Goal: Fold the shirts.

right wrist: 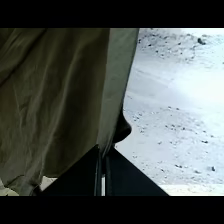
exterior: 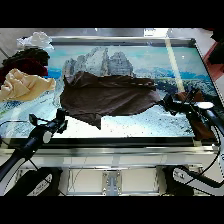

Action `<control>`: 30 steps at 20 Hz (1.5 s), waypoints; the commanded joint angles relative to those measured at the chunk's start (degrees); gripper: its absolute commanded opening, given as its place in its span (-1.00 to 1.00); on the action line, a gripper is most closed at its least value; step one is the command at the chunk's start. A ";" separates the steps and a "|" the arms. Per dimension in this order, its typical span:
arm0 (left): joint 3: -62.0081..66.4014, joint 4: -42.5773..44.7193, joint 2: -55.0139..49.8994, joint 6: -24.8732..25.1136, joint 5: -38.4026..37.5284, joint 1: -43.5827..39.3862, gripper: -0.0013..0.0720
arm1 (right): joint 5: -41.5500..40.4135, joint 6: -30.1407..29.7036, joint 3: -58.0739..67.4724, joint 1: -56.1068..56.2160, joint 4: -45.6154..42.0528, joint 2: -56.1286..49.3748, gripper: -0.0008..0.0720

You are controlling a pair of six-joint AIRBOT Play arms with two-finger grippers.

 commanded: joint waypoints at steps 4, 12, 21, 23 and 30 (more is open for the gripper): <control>4.48 -3.43 -8.57 6.82 1.33 -0.04 0.48 | -0.09 -0.33 0.00 -0.04 0.35 0.33 -0.90; 10.05 -22.77 -11.91 31.87 -9.51 -0.04 -0.03 | -1.14 -0.33 0.00 -0.04 0.39 0.33 -0.90; 10.08 -25.44 -13.33 36.28 -7.65 -0.02 -0.94 | -1.11 -1.86 0.00 -0.04 1.49 0.33 -0.90; 10.08 -25.44 -14.21 37.29 -5.77 -0.02 -0.94 | -1.09 -2.51 0.00 -0.04 2.03 0.33 -0.90; 21.18 -25.88 -6.93 54.05 -15.43 -0.02 -0.94 | 4.98 -4.90 2.32 -1.79 2.93 7.89 -0.90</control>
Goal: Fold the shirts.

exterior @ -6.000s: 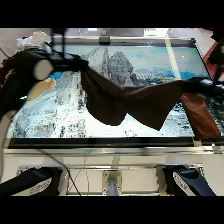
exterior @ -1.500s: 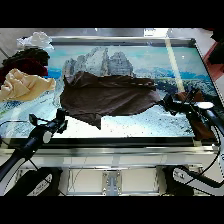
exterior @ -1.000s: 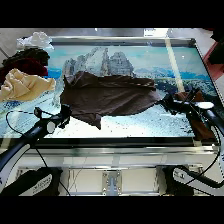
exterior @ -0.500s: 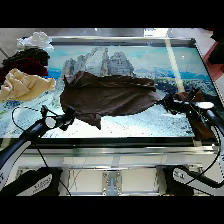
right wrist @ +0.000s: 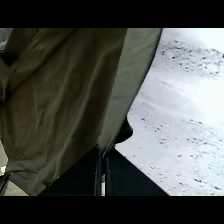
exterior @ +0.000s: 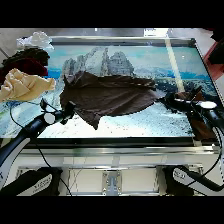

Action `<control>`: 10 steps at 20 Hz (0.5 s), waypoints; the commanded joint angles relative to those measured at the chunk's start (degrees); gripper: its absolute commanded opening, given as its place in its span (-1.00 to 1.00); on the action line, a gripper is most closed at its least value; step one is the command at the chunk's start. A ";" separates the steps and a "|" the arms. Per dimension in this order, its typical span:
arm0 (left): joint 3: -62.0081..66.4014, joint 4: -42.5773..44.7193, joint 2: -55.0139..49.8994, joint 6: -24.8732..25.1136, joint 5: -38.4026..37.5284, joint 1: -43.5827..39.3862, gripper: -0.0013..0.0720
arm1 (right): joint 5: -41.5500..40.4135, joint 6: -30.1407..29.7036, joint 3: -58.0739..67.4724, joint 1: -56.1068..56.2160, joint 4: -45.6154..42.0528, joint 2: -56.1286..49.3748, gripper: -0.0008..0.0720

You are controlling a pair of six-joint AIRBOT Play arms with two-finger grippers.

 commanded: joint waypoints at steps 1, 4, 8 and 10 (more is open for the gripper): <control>8.50 0.07 7.87 14.93 -5.35 -0.02 -0.94 | 5.11 -1.05 3.17 -2.08 -1.55 8.26 -0.90; 18.60 8.07 21.88 21.99 -9.51 -0.02 -0.95 | 9.11 1.99 9.73 -7.15 -3.15 23.15 -0.91; 37.18 25.24 35.80 21.97 -20.50 -0.02 -0.95 | 12.81 5.51 24.90 -17.27 -7.48 42.23 -0.91; 49.37 32.15 37.09 22.75 -26.34 -0.02 -0.95 | 12.00 7.48 34.93 -21.22 -12.70 46.64 -0.92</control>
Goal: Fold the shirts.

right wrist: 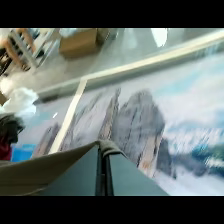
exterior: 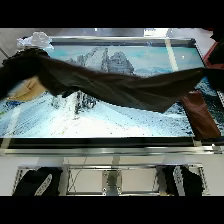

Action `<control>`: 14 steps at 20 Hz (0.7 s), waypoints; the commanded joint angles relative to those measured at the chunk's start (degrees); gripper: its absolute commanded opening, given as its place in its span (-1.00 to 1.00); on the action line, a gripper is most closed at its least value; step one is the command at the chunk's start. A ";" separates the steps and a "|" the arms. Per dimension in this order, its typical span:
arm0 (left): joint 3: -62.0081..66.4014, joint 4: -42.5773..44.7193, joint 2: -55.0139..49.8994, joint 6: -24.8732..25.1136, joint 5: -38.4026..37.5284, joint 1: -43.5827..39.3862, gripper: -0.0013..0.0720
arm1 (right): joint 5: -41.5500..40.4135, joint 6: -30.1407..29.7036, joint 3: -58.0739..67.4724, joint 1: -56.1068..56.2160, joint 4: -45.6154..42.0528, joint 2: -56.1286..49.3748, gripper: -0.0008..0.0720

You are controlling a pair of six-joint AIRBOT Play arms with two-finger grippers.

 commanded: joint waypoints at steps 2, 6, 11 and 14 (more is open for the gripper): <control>23.45 17.00 3.91 4.17 -11.23 -0.02 -0.95 | -2.49 3.54 20.17 -8.22 -7.43 9.27 -0.92; 27.61 17.68 -3.74 6.47 -17.77 -0.02 -0.95 | -2.38 3.50 24.61 -9.29 0.44 2.99 -0.91; 26.03 17.27 -23.67 8.15 -26.56 -0.02 -0.95 | 8.04 -1.03 14.71 -7.52 7.58 -11.43 -0.91; 21.09 12.92 -35.95 8.83 -20.94 -0.02 -0.95 | 5.44 -3.80 3.48 0.15 1.62 -18.62 -0.91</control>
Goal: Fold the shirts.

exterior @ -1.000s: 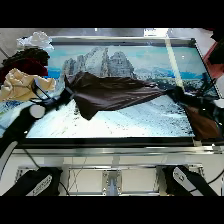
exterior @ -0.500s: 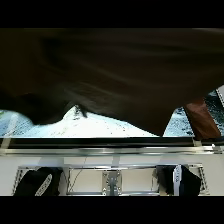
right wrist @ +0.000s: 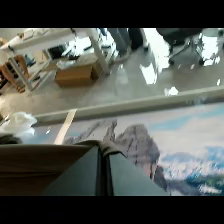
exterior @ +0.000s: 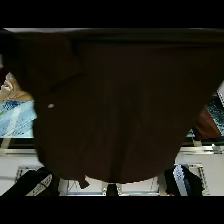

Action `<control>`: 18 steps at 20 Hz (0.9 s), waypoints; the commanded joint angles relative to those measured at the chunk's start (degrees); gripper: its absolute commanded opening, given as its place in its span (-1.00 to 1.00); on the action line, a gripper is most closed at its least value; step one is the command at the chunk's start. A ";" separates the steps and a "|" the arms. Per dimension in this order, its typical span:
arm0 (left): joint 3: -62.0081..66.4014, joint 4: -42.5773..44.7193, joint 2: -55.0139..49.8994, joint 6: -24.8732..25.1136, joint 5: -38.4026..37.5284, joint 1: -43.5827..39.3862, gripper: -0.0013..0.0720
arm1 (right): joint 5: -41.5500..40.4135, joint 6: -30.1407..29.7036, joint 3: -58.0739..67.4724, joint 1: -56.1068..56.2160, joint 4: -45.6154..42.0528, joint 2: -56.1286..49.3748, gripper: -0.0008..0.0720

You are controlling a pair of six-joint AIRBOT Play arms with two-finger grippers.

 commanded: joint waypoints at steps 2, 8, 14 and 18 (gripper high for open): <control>-5.44 -5.27 -18.88 0.87 7.61 0.02 -0.95 | -9.14 -2.99 -15.82 13.46 -10.91 -11.93 -0.91; -4.17 -4.04 -38.64 -3.74 23.43 0.02 -0.95 | -41.55 -2.51 -22.51 29.05 -18.53 -32.28 -0.91; 3.10 4.52 -41.68 -5.35 20.02 0.04 -0.95 | -42.64 -2.62 -15.26 27.45 -18.40 -36.94 -0.91; 5.31 5.38 -40.19 -3.45 5.49 0.04 -0.95 | -28.55 -2.21 -10.60 26.27 -23.52 -35.89 -0.91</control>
